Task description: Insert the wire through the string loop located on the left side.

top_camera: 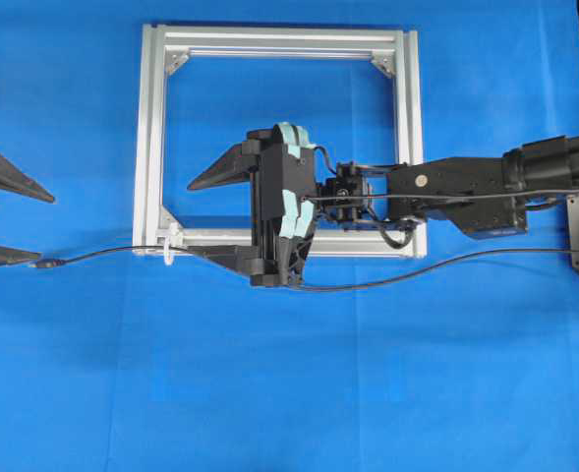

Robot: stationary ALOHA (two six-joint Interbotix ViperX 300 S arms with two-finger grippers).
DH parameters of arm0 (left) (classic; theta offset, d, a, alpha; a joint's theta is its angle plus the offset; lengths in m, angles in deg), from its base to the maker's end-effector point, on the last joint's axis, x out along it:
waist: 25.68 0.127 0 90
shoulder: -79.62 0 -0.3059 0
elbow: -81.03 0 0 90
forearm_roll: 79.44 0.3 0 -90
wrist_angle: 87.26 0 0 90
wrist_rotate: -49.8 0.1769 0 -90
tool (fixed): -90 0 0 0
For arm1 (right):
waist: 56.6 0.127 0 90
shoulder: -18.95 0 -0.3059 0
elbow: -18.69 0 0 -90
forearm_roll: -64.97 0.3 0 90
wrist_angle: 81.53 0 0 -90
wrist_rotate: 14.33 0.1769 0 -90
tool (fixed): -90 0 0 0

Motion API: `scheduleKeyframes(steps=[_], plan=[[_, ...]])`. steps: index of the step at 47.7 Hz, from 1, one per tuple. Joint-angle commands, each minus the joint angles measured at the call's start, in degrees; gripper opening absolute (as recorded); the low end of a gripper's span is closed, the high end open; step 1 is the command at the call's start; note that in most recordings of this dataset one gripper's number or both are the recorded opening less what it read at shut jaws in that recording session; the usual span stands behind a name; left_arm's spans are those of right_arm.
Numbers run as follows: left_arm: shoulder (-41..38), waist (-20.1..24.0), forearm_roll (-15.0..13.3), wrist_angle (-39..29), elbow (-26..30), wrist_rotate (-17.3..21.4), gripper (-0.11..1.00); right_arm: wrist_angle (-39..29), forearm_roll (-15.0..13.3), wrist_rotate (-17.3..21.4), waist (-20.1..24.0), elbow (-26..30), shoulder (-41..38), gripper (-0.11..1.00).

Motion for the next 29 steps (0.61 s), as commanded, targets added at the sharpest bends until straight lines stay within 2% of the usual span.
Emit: scheduleKeyframes(steps=[1,29], plan=[[-0.3,0.3,0.3,1.3,1.8,0.1,0.77,-0.2,0.0,0.0,-0.1,0.4,2.9,0.96],[-0.3,0.2,0.3,2.1,2.2,0.2,0.77,-0.4,0.0,0.0,-0.2,0.4,3.3,0.96]])
